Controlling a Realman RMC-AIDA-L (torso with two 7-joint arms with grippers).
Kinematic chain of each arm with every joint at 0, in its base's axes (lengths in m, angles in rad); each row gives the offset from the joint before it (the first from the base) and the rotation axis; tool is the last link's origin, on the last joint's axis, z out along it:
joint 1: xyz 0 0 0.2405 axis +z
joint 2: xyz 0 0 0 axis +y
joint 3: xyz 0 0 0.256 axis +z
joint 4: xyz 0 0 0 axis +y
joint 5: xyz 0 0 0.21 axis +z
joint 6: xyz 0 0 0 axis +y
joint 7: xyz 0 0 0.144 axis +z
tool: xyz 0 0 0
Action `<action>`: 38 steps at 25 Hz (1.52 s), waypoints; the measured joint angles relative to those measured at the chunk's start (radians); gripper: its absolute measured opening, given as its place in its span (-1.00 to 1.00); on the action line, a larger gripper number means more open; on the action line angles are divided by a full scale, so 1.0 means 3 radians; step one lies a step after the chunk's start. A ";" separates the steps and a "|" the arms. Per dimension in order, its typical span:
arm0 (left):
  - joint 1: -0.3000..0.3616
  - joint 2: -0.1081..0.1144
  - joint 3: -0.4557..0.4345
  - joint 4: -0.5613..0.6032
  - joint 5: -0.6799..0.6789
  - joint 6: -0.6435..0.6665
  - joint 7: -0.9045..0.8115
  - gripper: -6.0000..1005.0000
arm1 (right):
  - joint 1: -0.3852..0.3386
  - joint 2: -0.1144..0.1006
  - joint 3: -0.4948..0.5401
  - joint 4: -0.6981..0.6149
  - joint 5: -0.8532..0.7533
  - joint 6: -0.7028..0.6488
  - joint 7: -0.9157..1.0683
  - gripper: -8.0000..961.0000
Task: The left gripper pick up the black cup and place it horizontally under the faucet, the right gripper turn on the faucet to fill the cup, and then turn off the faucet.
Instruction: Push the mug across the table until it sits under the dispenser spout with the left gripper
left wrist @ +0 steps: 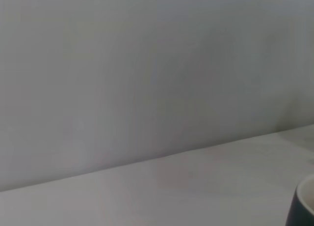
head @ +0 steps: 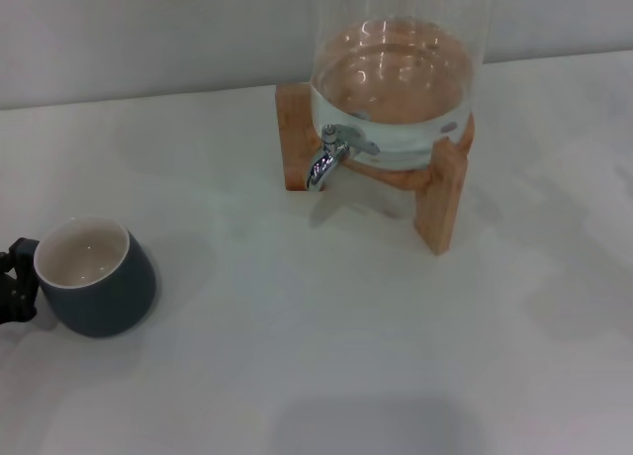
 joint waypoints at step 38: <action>-0.0766 -0.0018 0.0266 -0.0434 -0.0007 -0.0046 -0.0197 -0.77 | 0.0011 0.0000 -0.0015 0.0036 0.0000 0.0023 -0.0012 0.32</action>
